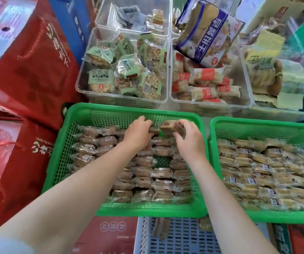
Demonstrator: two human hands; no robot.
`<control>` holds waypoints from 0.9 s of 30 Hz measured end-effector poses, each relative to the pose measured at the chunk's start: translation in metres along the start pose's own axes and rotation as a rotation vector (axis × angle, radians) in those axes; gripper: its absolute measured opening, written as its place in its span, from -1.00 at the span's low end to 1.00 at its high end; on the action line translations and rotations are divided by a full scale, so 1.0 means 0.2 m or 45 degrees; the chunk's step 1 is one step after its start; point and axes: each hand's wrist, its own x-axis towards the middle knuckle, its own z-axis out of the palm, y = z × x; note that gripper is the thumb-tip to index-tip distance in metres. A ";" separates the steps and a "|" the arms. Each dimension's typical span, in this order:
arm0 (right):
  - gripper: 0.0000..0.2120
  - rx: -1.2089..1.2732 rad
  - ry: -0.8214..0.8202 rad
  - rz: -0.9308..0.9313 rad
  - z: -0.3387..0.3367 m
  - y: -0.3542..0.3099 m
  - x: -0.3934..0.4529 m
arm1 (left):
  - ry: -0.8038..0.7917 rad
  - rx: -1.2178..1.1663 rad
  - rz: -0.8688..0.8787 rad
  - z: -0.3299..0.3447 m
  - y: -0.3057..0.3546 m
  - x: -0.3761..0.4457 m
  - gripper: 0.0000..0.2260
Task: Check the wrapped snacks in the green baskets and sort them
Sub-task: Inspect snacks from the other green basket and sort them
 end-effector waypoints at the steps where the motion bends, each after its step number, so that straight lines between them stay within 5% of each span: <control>1: -0.65 -0.034 0.002 -0.039 0.01 0.00 0.00 | -0.033 0.022 0.007 0.00 -0.01 0.01 -0.70; 8: -0.77 -0.229 -0.032 -0.253 0.05 -0.02 0.04 | 0.017 0.181 0.156 -0.02 -0.15 0.03 -0.82; 12: -0.79 -0.501 -0.243 -0.352 0.15 -0.03 0.06 | 0.071 0.334 0.212 0.03 -0.20 -0.01 -0.80; 17: -0.70 -0.786 -0.381 -0.291 0.13 -0.09 0.06 | 0.050 0.360 0.210 0.00 -0.17 -0.13 -0.61; 21: -0.71 -0.447 -0.166 -0.314 0.06 -0.15 -0.15 | 0.169 0.146 0.232 0.02 -0.20 -0.39 -0.57; 24: -0.85 -0.144 -0.442 -0.239 0.06 -0.18 -0.41 | 0.213 0.058 0.243 0.10 -0.23 -0.68 -0.61; 27: -0.87 -0.176 -0.721 -0.186 0.11 -0.18 -0.61 | 0.276 0.019 0.229 0.20 -0.25 -0.95 -0.62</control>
